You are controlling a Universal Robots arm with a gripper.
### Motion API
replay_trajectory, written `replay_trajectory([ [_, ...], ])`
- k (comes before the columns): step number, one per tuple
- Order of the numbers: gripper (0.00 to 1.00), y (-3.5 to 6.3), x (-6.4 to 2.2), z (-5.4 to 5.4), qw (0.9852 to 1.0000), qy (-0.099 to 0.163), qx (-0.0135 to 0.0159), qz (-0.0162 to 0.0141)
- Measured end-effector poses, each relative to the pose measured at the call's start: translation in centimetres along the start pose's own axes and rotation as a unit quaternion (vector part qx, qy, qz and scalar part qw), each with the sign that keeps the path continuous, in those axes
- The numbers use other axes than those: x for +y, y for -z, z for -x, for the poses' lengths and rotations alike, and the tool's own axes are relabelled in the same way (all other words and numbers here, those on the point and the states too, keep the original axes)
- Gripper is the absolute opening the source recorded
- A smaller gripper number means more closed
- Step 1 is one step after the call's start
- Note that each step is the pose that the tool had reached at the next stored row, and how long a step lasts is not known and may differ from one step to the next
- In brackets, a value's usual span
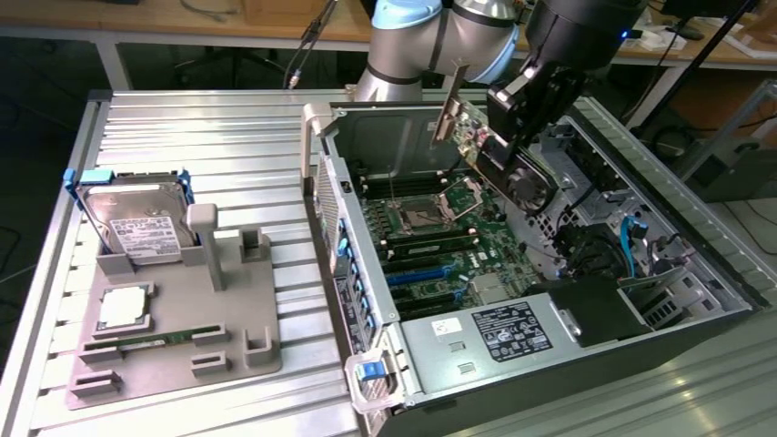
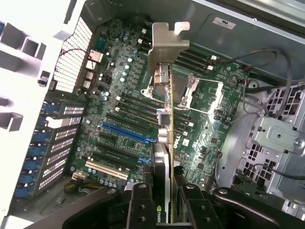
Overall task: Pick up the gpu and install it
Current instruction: 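Insert the gpu into the slot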
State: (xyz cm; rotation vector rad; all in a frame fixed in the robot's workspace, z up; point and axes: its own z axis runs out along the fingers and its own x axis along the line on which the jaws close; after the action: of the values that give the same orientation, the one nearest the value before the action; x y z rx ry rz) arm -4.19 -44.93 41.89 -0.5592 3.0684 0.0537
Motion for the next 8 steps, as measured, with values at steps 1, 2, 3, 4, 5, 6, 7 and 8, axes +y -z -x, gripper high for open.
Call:
replay_trajectory([
  [1,0.27,0.00,0.00,0.00,1.0000,0.004,0.0001,0.0001],
  [2,0.27,0.00,0.00,0.00,1.0000,0.008,0.0003,0.0002],
  [3,0.27,0.00,0.00,0.00,0.9999,0.013,0.0004,0.0003],
  [4,0.27,0.00,0.00,0.00,0.9999,0.017,0.0005,0.0004],
  [5,0.27,0.00,0.00,0.00,0.9998,0.020,0.0006,0.0005],
  [6,0.27,0.00,0.00,0.00,0.9997,0.024,0.0007,0.0006],
  [7,0.27,0.00,0.00,0.00,0.9996,0.027,0.0009,0.0007],
  [8,0.27,0.00,0.00,0.00,0.9995,0.031,0.0010,0.0008],
])
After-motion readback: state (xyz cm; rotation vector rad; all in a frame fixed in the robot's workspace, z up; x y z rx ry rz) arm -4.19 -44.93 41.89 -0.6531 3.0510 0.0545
